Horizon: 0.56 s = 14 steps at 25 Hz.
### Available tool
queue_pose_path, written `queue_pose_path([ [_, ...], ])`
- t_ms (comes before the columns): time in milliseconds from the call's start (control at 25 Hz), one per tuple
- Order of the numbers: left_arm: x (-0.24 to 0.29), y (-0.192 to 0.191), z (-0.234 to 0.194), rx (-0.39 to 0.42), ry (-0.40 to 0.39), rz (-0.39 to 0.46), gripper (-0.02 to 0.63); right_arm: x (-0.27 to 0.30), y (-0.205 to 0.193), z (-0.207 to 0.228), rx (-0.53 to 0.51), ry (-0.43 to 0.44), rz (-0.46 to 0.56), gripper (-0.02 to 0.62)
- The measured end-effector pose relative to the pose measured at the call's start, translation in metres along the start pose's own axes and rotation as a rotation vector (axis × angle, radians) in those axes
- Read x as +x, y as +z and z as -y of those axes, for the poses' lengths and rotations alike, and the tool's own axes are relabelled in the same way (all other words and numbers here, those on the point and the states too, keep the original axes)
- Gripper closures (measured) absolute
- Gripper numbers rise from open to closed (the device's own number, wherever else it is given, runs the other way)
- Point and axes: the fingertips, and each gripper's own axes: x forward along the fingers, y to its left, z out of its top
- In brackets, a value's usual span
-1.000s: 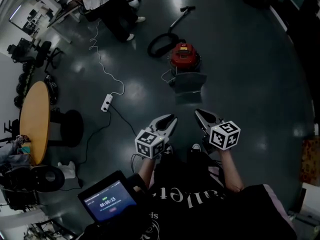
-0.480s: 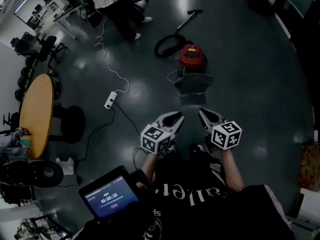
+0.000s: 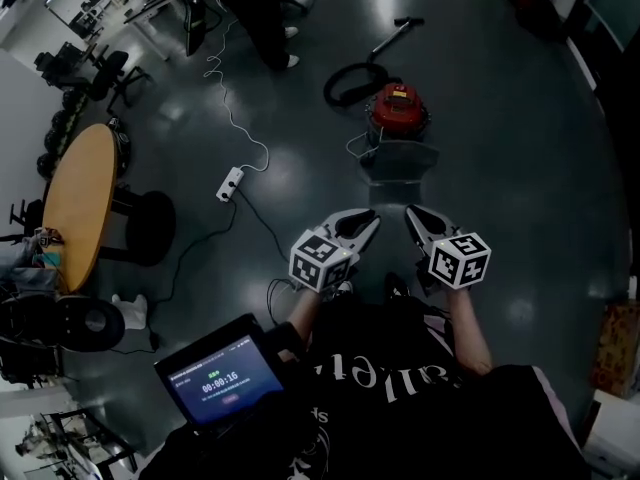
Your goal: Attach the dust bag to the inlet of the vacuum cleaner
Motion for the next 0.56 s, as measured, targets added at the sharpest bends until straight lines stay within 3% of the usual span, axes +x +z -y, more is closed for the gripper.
queue_pose_path([
  [560,0.022,0.003,0.007,-0.023,0.012,0.017,0.551,-0.005,-0.006,0.017,-0.016,0.013,-0.022,0.575],
])
